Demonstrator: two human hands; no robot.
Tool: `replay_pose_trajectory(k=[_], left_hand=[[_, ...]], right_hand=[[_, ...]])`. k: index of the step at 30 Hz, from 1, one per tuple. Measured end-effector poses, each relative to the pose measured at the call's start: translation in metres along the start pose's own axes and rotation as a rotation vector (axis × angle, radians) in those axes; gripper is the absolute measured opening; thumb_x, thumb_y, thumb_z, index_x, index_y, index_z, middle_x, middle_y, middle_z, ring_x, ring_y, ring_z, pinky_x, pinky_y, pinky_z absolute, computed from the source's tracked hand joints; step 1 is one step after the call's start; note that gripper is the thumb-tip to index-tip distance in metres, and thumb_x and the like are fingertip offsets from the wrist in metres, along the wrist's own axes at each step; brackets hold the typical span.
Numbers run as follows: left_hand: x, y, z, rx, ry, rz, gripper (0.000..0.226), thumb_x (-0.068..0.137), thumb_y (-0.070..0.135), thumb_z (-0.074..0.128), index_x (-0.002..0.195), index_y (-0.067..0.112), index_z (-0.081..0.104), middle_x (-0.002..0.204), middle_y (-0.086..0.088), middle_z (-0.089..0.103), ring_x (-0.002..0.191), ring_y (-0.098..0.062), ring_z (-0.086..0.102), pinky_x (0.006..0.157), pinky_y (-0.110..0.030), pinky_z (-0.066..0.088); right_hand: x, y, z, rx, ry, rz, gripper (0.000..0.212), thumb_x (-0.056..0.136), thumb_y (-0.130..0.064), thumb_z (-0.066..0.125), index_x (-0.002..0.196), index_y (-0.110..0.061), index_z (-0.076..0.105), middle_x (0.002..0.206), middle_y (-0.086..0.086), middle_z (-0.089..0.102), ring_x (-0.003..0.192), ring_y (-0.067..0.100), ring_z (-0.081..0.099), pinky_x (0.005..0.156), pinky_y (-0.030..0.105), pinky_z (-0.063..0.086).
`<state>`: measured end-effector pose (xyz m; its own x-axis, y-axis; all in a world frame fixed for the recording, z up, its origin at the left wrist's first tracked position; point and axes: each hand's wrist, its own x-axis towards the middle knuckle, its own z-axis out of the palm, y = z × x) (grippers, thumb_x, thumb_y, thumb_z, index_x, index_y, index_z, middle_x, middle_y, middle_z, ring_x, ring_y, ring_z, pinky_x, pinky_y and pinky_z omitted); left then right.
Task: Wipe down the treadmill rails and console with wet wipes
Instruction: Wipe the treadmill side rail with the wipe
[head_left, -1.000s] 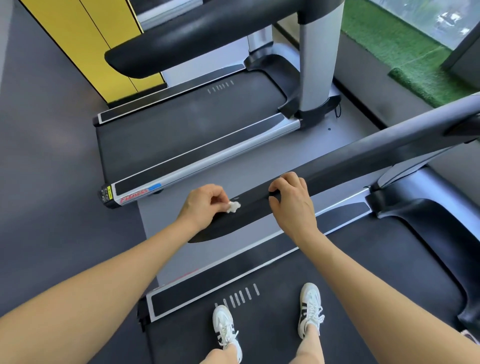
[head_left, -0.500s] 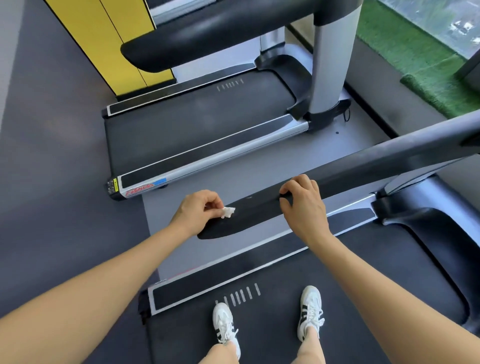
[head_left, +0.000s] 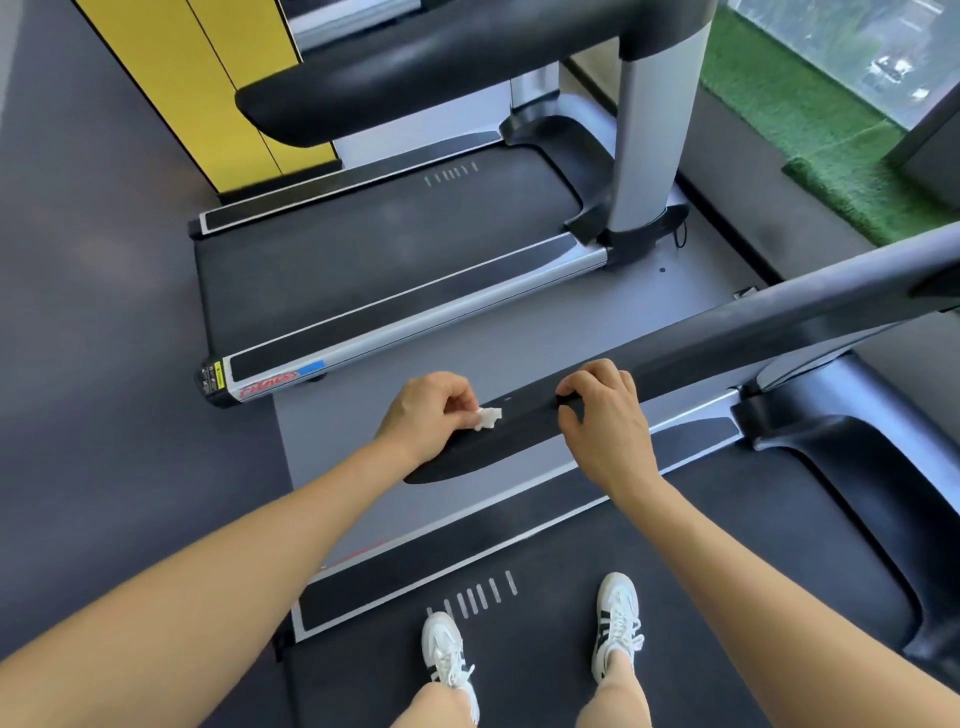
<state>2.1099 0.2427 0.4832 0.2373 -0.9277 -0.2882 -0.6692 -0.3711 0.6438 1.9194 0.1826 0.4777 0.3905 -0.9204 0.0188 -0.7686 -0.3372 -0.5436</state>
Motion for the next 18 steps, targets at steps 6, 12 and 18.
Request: replay_pose_trajectory(k=[6, 12, 18], left_hand=[[0.021, 0.019, 0.007, 0.0, 0.024, -0.017, 0.016, 0.08, 0.017, 0.073, 0.069, 0.022, 0.062, 0.073, 0.007, 0.06, 0.075, -0.013, 0.055, 0.066, -0.026, 0.04], [0.033, 0.047, 0.021, -0.083, 0.003, 0.015, 0.015, 0.081, 0.021, 0.074, 0.071, 0.021, 0.062, 0.078, 0.002, 0.063, 0.076, -0.016, 0.056, 0.068, -0.026, 0.042], [0.002, 0.056, 0.031, -0.752, -0.072, -0.132, 0.012, 0.086, 0.016, 0.069, 0.077, 0.015, 0.062, 0.075, -0.001, 0.065, 0.076, -0.018, 0.062, 0.077, -0.027, 0.054]], right_hand=[[-0.009, -0.011, 0.003, 0.0, -0.005, 0.049, 0.023, 0.091, -0.005, 0.052, 0.111, -0.008, 0.062, 0.115, 0.0, 0.049, 0.11, 0.017, 0.04, 0.075, 0.021, 0.035], [-0.024, -0.028, 0.01, 0.134, -0.014, 0.16, 0.022, 0.095, -0.012, 0.049, 0.113, -0.013, 0.061, 0.111, 0.0, 0.051, 0.103, 0.016, 0.048, 0.078, 0.024, 0.039], [-0.03, -0.046, 0.003, 0.43, 0.225, 0.279, 0.015, 0.098, -0.027, 0.048, 0.091, -0.014, 0.049, 0.091, 0.004, 0.058, 0.076, 0.015, 0.054, 0.063, 0.023, 0.04]])
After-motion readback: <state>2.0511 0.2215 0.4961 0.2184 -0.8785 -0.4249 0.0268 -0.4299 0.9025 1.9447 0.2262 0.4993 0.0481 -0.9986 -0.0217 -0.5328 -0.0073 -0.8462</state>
